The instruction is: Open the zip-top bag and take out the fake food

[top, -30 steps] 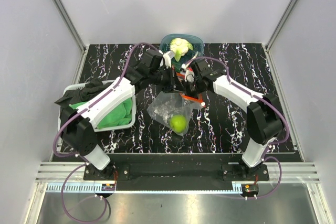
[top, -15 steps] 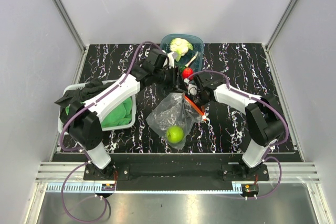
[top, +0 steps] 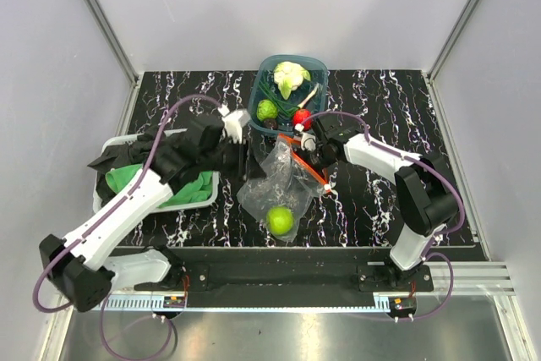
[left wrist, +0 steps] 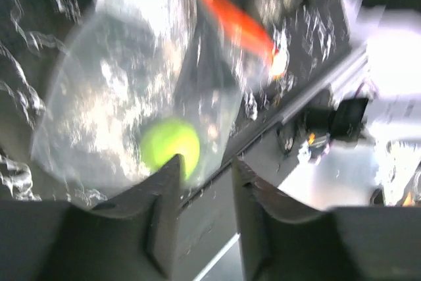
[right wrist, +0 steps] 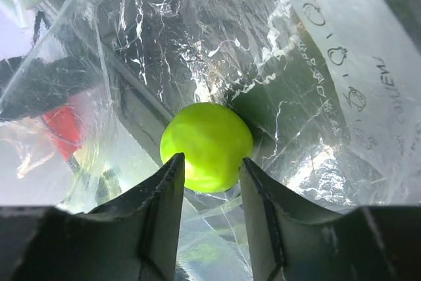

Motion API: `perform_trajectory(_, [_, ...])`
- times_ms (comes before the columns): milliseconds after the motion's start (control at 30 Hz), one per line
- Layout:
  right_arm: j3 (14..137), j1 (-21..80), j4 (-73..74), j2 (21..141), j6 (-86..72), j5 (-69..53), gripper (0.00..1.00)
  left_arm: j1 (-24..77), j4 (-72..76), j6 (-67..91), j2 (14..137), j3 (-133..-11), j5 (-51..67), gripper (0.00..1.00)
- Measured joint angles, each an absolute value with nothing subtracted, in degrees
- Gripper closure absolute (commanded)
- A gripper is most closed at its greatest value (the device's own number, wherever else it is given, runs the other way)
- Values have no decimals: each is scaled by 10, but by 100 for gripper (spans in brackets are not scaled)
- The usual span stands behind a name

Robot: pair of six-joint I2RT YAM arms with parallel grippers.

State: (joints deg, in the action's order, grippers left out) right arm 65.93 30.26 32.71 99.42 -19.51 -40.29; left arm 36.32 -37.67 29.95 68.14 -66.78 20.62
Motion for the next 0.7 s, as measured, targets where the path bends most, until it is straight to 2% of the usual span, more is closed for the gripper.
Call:
perform_trajectory(100, [659,303,327,996,-195,-407,48,387,-376,296,650,-595,227,78])
perform_trajectory(200, [659,303,327,999,-196,-415,45,416,-367,291,679,-540,256,91])
perform_trajectory(467, [659,303,328,1010,-197,-442,30,452,-293,289,817,-486,317,97])
perform_trajectory(700, [655,302,335,1012,-187,-454,27,452,-243,294,893,-488,315,97])
